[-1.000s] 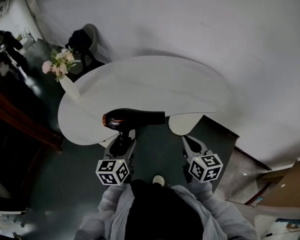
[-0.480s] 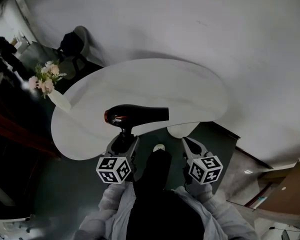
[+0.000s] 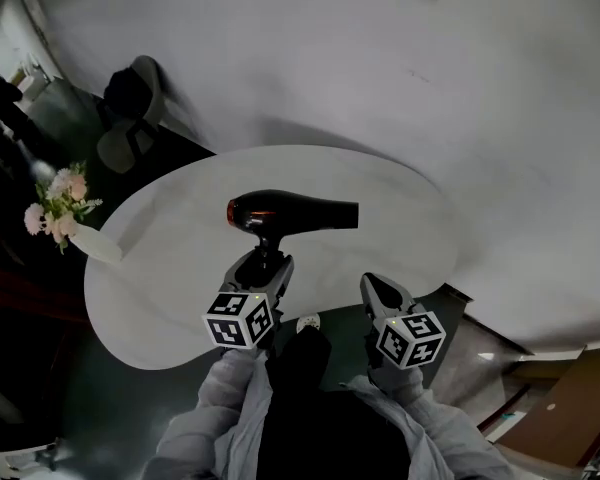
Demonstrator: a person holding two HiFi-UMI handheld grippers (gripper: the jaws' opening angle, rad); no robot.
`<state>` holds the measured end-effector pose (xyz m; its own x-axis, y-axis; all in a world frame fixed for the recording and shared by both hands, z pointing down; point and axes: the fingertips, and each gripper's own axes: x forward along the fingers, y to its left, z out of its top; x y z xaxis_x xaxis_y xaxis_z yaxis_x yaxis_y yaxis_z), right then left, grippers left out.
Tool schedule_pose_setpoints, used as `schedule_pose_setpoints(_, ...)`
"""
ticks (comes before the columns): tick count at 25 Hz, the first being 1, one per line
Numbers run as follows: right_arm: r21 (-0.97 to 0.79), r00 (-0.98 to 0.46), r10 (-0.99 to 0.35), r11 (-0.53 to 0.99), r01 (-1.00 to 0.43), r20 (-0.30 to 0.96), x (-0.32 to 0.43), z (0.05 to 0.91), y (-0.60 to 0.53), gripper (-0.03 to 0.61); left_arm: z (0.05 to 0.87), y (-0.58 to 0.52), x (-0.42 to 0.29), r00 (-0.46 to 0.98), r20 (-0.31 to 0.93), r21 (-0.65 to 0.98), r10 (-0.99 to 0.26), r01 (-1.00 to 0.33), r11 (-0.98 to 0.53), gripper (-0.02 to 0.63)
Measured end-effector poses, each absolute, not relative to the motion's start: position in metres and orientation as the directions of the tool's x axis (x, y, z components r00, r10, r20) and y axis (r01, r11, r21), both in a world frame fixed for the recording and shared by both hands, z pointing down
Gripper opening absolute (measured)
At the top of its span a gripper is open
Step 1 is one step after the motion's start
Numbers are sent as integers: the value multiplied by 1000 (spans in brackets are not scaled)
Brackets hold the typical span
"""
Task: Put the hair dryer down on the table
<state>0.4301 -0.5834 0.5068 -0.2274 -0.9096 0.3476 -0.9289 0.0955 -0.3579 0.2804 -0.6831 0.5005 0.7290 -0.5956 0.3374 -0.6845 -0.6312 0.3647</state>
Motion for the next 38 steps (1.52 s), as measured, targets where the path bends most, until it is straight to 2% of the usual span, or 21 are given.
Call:
schedule_pose_setpoints(8, -389, -201, -901, 39, -921, 384, 484, 520, -672, 12, 506, -788, 364, 754, 356, 409, -552, -657, -633, 278)
schedule_pose_setpoints(18, -390, -189, -869, -5, -921, 458, 521, 555, -740, 13, 578, -872, 434, 758, 420, 426, -500, -650, -629, 278)
schedule_pose_setpoints(33, -404, -225, -832, 1, -915, 508, 530, 587, -783, 14, 655, -905, 459, 644, 598, 366, -477, -749, -552, 278)
schedule_pose_setpoints(38, -395, -230, -824, 9, -919, 518, 527, 591, -787, 13, 665, -904, 457, 597, 638, 259, -486, -762, -594, 279)
